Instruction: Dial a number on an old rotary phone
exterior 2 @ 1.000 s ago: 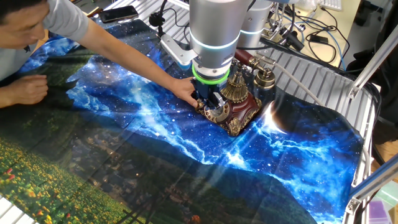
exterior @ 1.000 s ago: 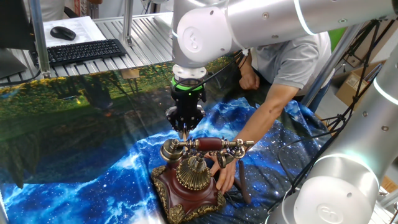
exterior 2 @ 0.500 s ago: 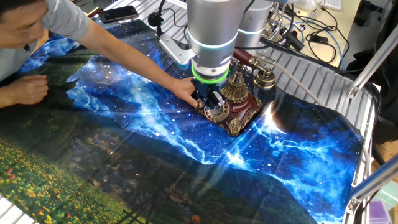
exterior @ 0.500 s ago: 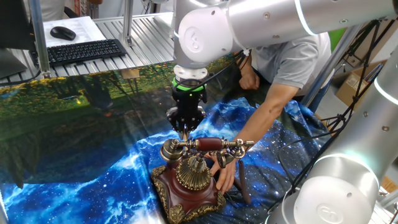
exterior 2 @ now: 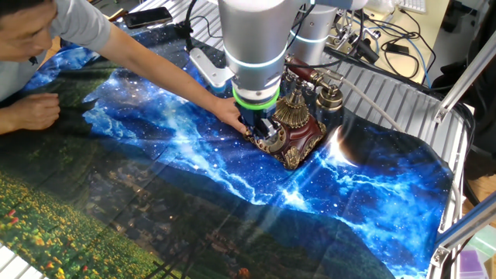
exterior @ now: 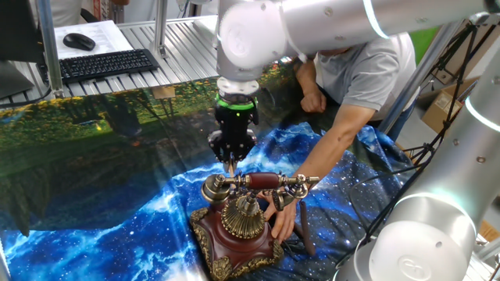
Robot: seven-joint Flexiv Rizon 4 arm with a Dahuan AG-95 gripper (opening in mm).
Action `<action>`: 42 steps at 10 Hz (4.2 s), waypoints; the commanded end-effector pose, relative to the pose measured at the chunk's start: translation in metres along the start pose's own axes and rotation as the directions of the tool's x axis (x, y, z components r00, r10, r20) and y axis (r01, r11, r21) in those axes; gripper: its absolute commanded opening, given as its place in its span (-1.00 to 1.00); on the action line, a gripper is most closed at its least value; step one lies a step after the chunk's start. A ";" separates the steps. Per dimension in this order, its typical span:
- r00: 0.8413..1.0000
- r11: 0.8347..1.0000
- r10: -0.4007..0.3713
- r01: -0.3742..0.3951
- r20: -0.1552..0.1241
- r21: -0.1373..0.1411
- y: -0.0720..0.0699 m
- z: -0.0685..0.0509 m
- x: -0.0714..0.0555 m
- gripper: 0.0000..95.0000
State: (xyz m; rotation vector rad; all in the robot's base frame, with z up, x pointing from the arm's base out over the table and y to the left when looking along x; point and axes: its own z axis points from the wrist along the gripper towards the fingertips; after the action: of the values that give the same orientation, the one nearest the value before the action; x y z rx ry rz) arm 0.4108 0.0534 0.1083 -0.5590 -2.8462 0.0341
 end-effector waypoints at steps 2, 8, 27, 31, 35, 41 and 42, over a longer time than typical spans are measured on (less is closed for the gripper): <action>1.000 1.000 0.003 -0.003 0.006 0.000 -0.002 -0.001 0.003 -1.00; 1.000 1.000 0.008 -0.008 0.003 -0.001 -0.002 -0.001 0.003 -1.00; 0.999 1.000 0.029 -0.029 0.017 0.000 0.001 0.008 0.008 -1.00; 0.998 0.998 0.060 -0.060 0.022 0.008 0.000 0.009 0.008 -1.00; 0.996 0.996 0.085 -0.085 0.023 0.009 0.000 0.009 0.009 -1.00; 0.994 0.994 0.102 -0.103 0.037 0.027 0.003 0.015 0.010 -1.00; 0.994 0.994 0.102 -0.104 0.041 0.031 0.004 0.016 0.010 -1.00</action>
State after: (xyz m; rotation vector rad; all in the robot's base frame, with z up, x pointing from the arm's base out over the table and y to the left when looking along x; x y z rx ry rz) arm 0.4005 0.0612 0.0940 -0.7041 -2.8476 0.1137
